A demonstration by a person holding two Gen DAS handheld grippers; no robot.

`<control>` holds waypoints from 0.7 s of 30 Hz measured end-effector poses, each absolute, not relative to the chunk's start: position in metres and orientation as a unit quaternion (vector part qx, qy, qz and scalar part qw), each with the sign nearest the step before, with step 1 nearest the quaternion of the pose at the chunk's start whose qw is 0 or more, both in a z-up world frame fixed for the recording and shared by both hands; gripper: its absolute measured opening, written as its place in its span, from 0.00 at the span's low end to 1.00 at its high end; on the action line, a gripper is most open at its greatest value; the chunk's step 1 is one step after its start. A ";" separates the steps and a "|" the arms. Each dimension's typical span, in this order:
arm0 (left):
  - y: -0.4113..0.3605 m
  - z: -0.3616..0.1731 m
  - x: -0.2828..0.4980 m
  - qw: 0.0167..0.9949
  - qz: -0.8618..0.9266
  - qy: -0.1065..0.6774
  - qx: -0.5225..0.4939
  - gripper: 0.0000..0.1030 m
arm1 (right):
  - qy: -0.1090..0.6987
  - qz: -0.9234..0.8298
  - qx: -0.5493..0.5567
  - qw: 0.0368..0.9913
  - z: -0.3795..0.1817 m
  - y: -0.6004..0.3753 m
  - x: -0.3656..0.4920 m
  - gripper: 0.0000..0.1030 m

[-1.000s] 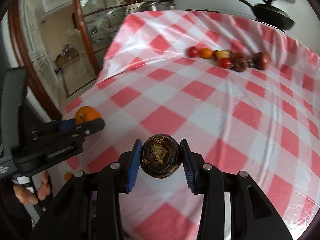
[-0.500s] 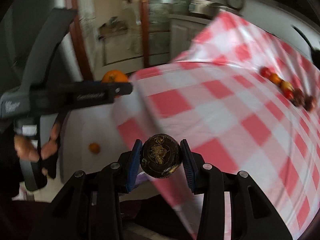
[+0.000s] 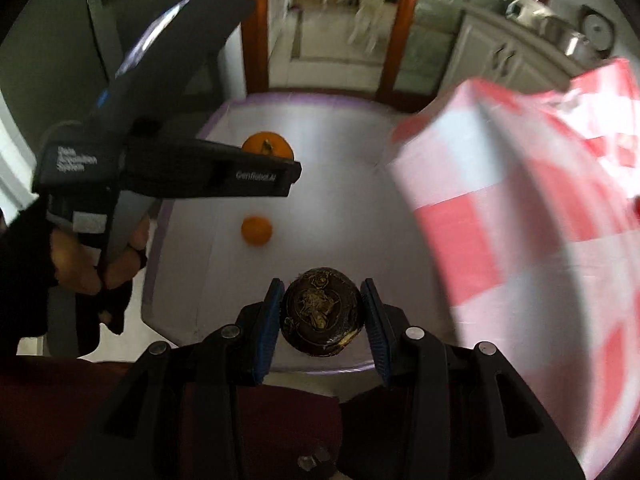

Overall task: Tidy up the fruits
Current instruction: 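Carry the orange and dark brown fruit with both tools over the white box, then open the left tool to drop the orange while the right tool drops the brown fruit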

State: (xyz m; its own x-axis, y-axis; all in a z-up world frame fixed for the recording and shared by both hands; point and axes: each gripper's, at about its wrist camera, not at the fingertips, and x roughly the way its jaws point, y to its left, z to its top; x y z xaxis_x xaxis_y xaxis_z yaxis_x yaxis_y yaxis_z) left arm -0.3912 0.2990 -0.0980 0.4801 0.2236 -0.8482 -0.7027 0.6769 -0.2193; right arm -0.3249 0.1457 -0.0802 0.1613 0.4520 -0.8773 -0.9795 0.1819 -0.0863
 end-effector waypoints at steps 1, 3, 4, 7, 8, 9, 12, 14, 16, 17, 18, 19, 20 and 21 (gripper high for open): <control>0.300 -0.104 -0.392 0.807 0.290 0.430 -0.280 0.45 | 0.374 0.531 -0.362 0.669 -0.086 0.151 -0.325 0.39; 0.303 -0.115 -0.395 0.800 0.296 0.441 -0.279 0.45 | 0.382 0.532 -0.370 0.659 -0.097 0.159 -0.324 0.39; 0.305 -0.121 -0.397 0.794 0.300 0.448 -0.280 0.45 | 0.387 0.533 -0.374 0.652 -0.104 0.164 -0.324 0.39; 0.307 -0.135 -0.400 0.783 0.310 0.464 -0.276 0.45 | 0.402 0.534 -0.388 0.635 -0.125 0.172 -0.324 0.39; 0.308 -0.137 -0.400 0.781 0.310 0.467 -0.275 0.45 | 0.407 0.534 -0.392 0.629 -0.132 0.175 -0.323 0.39; 0.309 -0.138 -0.401 0.782 0.308 0.467 -0.275 0.45 | 0.411 0.534 -0.397 0.623 -0.139 0.177 -0.324 0.39; 0.307 -0.137 -0.399 0.782 0.309 0.474 -0.263 0.45 | 0.418 0.531 -0.408 0.613 -0.154 0.175 -0.327 0.39; 0.309 -0.139 -0.395 0.774 0.311 0.485 -0.262 0.45 | 0.426 0.528 -0.407 0.612 -0.160 0.175 -0.325 0.39; 0.308 -0.141 -0.389 0.769 0.310 0.496 -0.259 0.45 | 0.433 0.521 -0.403 0.615 -0.163 0.174 -0.320 0.39; 0.307 -0.141 -0.388 0.766 0.310 0.501 -0.257 0.45 | 0.435 0.518 -0.402 0.617 -0.164 0.174 -0.319 0.39; 0.307 -0.142 -0.387 0.764 0.309 0.505 -0.256 0.46 | 0.437 0.515 -0.402 0.618 -0.165 0.172 -0.317 0.39; 0.308 -0.143 -0.388 0.764 0.307 0.505 -0.257 0.50 | 0.439 0.512 -0.403 0.619 -0.165 0.172 -0.317 0.39; 0.308 -0.142 -0.388 0.765 0.306 0.505 -0.257 0.55 | 0.440 0.510 -0.403 0.619 -0.166 0.171 -0.317 0.40; 0.307 -0.142 -0.387 0.766 0.304 0.506 -0.254 0.58 | 0.439 0.509 -0.404 0.621 -0.166 0.171 -0.317 0.41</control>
State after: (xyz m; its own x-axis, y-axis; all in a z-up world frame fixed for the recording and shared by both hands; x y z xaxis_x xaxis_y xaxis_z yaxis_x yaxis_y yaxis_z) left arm -0.3873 0.3073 -0.1420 0.3038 0.2088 -0.9296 -0.7233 0.6856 -0.0824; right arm -0.3167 0.1710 -0.1655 0.0965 0.2767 -0.9561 -0.9863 0.1557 -0.0544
